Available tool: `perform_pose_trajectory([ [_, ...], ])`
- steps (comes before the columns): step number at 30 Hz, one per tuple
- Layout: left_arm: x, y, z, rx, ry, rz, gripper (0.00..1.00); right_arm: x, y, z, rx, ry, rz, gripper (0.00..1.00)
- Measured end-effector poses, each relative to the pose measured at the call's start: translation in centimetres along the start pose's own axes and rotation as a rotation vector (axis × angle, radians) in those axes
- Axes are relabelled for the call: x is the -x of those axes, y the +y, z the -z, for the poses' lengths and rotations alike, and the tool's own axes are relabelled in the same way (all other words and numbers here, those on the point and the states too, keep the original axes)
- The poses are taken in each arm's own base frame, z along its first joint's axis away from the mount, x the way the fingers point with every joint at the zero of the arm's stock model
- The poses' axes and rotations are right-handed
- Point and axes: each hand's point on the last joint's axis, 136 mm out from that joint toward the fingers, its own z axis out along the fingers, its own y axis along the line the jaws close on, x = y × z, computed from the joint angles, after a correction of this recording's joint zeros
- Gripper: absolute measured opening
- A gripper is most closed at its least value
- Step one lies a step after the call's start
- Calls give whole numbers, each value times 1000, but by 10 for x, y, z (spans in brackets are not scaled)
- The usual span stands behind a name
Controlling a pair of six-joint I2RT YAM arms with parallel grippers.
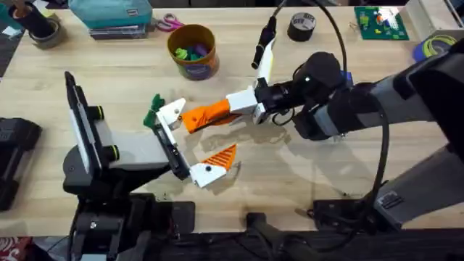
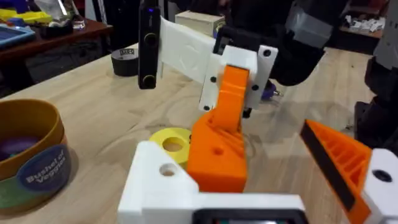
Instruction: Pick up the gripper from the table and insert it into the empty holder that is missing its gripper. Then pick up a screw, insert it into the mounting hole, and use the screwdriver to tighten it. Finally, clean up the table by picking up the vegetable and placing it into the bucket.
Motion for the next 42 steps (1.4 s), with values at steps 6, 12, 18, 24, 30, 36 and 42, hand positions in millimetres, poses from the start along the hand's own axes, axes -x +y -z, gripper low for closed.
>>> perform_pose_trajectory([
  [6, 0, 0, 0, 0, 0, 0, 986, 2, 0, 0, 0, -11, 0, 10],
  [12, 0, 0, 0, 0, 0, 0, 985, 3, 0, 0, 0, -17, -1, 10],
  [18, 0, 0, 0, 0, 0, 0, 985, 3, 0, 0, 0, -18, -1, 10],
  [24, 0, 0, 0, 0, 0, 0, 986, 3, -1, 0, -2, -18, -7, 10],
  [30, 0, 0, 0, 1, 0, 0, 986, 3, -1, -1, -2, -17, -7, 10],
  [36, 0, 0, 0, 1, 0, 0, 985, 3, -1, -1, -1, -20, -6, 10],
  [42, 0, 0, 0, 1, 0, 0, 985, 3, 0, -1, -1, -21, -5, 10],
])
